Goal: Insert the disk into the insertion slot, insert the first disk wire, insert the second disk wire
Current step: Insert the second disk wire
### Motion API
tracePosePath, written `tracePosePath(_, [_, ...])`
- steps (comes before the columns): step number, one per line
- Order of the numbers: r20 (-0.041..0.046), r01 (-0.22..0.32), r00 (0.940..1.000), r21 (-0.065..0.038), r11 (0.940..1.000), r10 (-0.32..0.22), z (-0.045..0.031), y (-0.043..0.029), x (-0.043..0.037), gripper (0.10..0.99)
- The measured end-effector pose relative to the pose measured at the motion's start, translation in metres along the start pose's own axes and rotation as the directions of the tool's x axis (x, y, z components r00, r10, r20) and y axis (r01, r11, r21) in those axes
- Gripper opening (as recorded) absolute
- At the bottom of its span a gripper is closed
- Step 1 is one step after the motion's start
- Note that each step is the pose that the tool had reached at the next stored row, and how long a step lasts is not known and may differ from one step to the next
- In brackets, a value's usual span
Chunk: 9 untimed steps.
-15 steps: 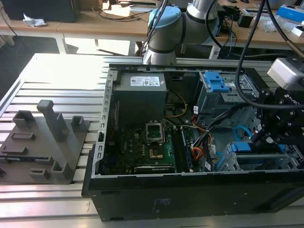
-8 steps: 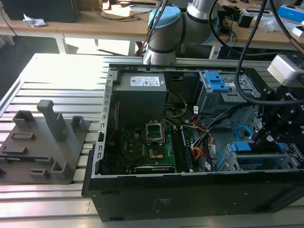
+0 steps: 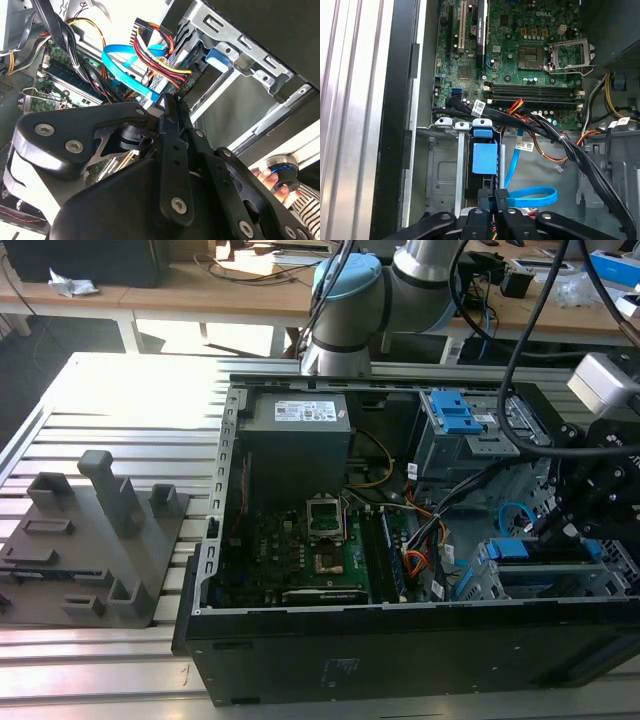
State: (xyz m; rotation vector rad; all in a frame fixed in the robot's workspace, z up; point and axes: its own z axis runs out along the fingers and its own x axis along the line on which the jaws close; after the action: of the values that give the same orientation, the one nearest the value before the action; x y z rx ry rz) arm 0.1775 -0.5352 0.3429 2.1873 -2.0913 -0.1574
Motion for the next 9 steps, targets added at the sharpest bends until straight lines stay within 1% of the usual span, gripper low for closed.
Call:
tracePosePath(2, [0.0005,-0.002,1.0000,-0.001,1.0000,0.002,0.0001,-0.0017,-0.0005,0.161])
tracePosePath(9, [0.0023,-0.012,0.9999,-0.004,0.9999,0.012,0.0012,-0.0029,-0.0006,0.161])
